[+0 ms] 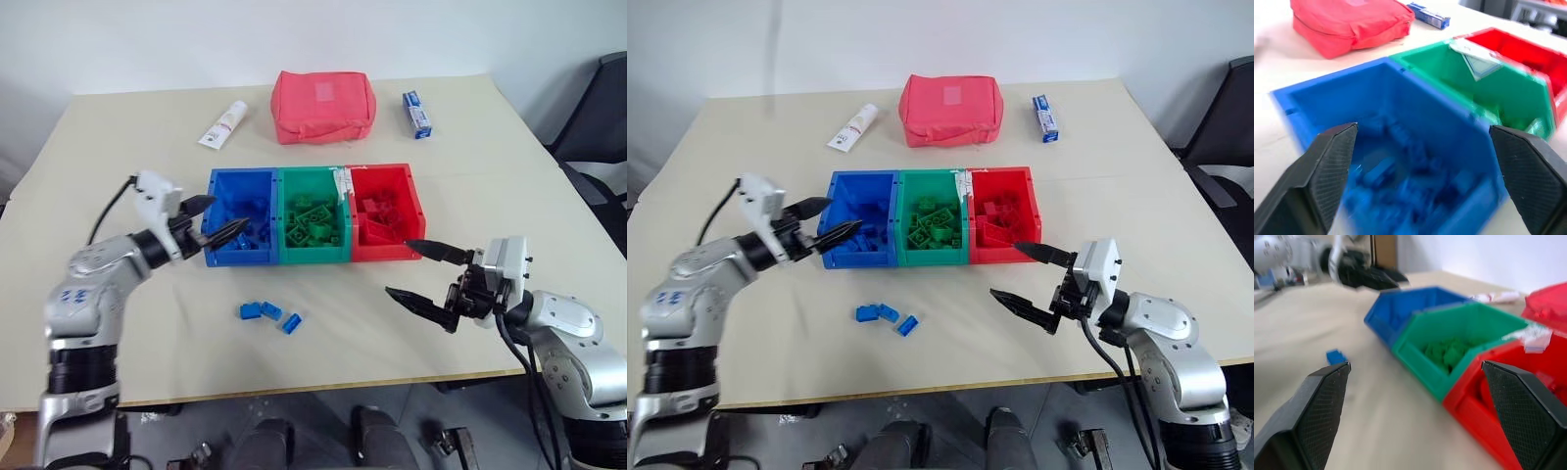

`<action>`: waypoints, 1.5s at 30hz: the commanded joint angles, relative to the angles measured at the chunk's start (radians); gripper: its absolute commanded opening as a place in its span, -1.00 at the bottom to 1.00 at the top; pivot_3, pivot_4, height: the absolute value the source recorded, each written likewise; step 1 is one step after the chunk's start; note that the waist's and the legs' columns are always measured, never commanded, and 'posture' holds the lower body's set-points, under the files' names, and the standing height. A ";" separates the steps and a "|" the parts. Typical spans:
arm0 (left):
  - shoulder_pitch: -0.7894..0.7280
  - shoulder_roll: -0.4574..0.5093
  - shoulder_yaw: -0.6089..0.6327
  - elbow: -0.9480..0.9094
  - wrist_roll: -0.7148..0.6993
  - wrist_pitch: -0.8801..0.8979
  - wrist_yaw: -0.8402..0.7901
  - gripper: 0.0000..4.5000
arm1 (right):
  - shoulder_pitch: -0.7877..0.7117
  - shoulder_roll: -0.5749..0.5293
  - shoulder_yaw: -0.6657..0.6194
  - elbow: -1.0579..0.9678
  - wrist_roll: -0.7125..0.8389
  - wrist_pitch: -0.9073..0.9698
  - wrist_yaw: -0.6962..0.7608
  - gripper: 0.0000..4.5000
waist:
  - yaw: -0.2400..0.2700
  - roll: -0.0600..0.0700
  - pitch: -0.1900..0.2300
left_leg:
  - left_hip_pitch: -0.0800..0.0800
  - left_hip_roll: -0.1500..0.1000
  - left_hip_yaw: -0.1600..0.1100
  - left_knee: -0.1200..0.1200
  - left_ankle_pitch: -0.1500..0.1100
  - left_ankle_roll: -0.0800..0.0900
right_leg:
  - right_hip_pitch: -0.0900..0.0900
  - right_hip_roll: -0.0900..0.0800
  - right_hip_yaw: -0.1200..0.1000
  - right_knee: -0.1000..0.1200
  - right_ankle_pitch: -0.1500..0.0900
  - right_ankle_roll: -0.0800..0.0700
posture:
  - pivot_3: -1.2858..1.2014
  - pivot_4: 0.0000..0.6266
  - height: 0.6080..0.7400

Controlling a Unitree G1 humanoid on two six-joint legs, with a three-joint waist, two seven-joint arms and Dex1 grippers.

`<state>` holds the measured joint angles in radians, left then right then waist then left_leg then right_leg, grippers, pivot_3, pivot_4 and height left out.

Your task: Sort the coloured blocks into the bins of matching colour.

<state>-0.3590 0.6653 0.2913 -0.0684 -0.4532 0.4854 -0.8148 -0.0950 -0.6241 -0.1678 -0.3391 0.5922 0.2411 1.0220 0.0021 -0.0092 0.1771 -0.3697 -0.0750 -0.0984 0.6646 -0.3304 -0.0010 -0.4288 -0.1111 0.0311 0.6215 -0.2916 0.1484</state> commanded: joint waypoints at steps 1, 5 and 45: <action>0.129 0.108 0.069 -0.025 -0.015 -0.185 -0.222 0.99 | 0.019 -0.036 -0.023 0.001 -0.003 -0.038 0.048 1.00 | -0.003 0.000 0.000 | 0.000 0.000 0.000 0.000 0.000 0.000 | 0.000 0.000 0.000 0.000 0.000 0.000 | 0.03 -0.52 1.00; 0.265 0.210 0.092 0.073 0.033 -0.330 -0.360 0.99 | 0.026 -0.063 -0.017 0.023 -0.015 -0.061 0.088 1.00 | -0.001 0.000 0.000 | 0.000 0.000 0.000 0.000 0.000 0.000 | 0.001 -0.001 0.000 -0.001 0.000 0.000 | 0.03 -0.52 1.00; -0.057 0.012 -0.644 -0.117 0.423 -0.173 -0.248 -0.19 | 0.329 -0.134 -0.050 -0.227 0.007 0.017 0.016 1.00 | 0.025 0.001 0.000 | 0.001 -0.001 0.001 0.003 0.000 0.002 | 0.002 0.000 0.001 0.001 0.001 0.001 | 0.03 -0.52 1.00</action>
<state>-0.4076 0.6793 -0.3545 -0.2051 -0.0565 0.3174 -1.0797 0.2327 -0.7682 -0.2013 -0.5291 0.5821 0.2652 1.0453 0.0276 -0.0087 0.1769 -0.3688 -0.0757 -0.0974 0.6672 -0.3307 0.0007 -0.4263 -0.1109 0.0321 0.6224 -0.2908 0.1494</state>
